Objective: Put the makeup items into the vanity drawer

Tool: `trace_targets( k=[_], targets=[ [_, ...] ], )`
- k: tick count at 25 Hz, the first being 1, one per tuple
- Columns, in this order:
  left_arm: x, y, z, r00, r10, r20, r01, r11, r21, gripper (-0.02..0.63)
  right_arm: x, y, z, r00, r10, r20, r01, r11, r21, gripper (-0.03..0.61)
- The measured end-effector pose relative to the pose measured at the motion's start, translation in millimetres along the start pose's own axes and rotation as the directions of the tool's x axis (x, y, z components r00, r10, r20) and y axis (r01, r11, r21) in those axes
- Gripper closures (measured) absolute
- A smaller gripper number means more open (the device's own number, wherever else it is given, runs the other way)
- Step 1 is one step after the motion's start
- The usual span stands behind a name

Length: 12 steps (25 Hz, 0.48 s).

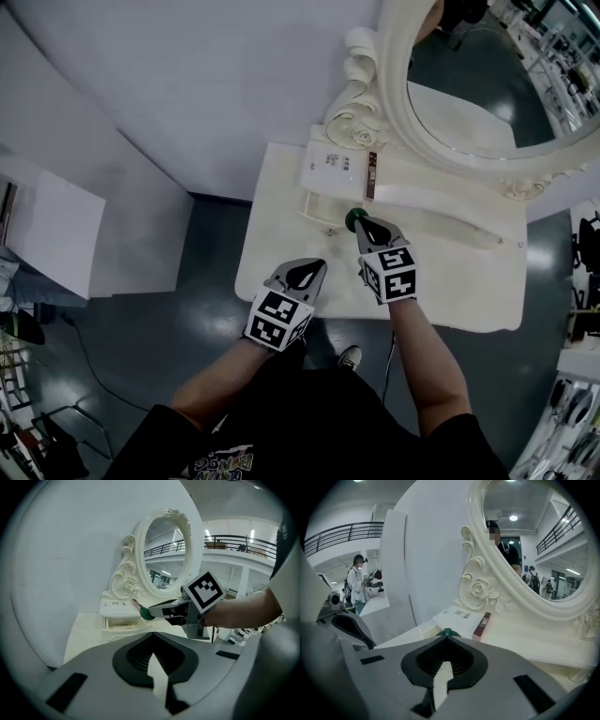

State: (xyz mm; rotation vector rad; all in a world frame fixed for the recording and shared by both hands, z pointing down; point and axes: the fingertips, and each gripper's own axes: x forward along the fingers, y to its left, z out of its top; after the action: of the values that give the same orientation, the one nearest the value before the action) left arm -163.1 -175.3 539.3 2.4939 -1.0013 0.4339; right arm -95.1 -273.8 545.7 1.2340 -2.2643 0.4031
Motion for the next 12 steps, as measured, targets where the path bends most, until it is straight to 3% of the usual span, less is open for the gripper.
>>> trace_targets(
  k=[12],
  targets=[
    [-3.9, 45.8, -5.5, 1.0, -0.017, -0.009, 0.017, 0.999, -0.027, 0.606, 48.1, 19.9, 3.4, 0.996, 0.006, -0.089, -0.009, 1.0, -0.028, 0.549]
  ],
)
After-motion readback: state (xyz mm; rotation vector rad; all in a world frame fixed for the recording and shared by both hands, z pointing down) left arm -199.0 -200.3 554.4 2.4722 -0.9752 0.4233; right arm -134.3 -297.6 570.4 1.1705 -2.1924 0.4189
